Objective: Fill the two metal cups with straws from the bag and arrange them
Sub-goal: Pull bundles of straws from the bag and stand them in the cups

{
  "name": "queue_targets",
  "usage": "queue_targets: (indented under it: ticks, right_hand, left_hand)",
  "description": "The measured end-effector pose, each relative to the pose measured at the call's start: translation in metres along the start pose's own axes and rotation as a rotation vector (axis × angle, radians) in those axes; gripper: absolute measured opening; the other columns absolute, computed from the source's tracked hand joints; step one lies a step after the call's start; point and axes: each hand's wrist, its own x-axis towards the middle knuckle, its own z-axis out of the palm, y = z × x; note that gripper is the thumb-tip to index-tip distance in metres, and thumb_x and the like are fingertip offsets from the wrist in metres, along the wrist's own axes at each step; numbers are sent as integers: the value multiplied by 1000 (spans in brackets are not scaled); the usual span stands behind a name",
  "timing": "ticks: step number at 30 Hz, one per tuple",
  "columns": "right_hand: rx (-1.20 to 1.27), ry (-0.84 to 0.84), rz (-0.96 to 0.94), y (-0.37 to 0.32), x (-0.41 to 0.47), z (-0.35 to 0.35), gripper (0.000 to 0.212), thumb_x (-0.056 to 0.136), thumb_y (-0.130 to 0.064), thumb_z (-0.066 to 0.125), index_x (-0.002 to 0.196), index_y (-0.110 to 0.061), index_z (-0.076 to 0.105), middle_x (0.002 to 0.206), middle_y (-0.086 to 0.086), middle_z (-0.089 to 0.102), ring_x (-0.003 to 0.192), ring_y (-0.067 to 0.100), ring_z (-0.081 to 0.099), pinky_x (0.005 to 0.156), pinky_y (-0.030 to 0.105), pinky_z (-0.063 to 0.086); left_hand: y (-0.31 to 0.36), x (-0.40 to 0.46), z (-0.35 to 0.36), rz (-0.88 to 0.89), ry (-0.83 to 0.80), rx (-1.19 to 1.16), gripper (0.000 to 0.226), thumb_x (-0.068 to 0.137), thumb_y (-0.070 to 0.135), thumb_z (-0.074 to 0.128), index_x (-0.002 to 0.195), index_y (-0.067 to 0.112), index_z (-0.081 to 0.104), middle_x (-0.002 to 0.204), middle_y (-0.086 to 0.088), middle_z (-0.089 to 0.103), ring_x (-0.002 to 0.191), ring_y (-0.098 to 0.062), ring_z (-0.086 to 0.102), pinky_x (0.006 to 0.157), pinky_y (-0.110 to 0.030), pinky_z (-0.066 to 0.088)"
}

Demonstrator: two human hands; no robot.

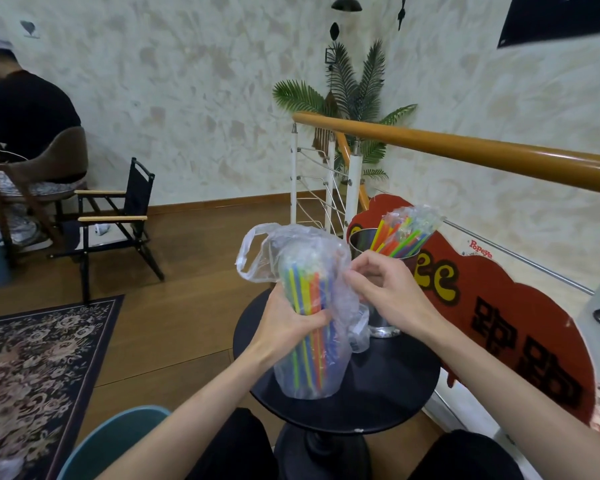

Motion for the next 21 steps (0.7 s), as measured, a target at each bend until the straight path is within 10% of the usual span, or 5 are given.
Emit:
queue_targets:
  ticks: [12,21]
  right_hand:
    - [-93,-107,83,18,3,6,9,92,-11,68,93,-16,60,84,5,72,84,21,72,83,50,59]
    - [-19,0,-26,11,-3,-2,47,91,-8,72,127,-35,59,119,-13,66,112,3,64,90,27,57]
  left_hand:
    - [-8,4,6,-45,33,-28,71,62,35,91,122,20,57,110,2,69,101,-12,69,90,-37,58]
    - [-8,4,7,-25,79,-79,62,70,16,92,120,20,57,108,3,70,99,-9,69,85,-26,58]
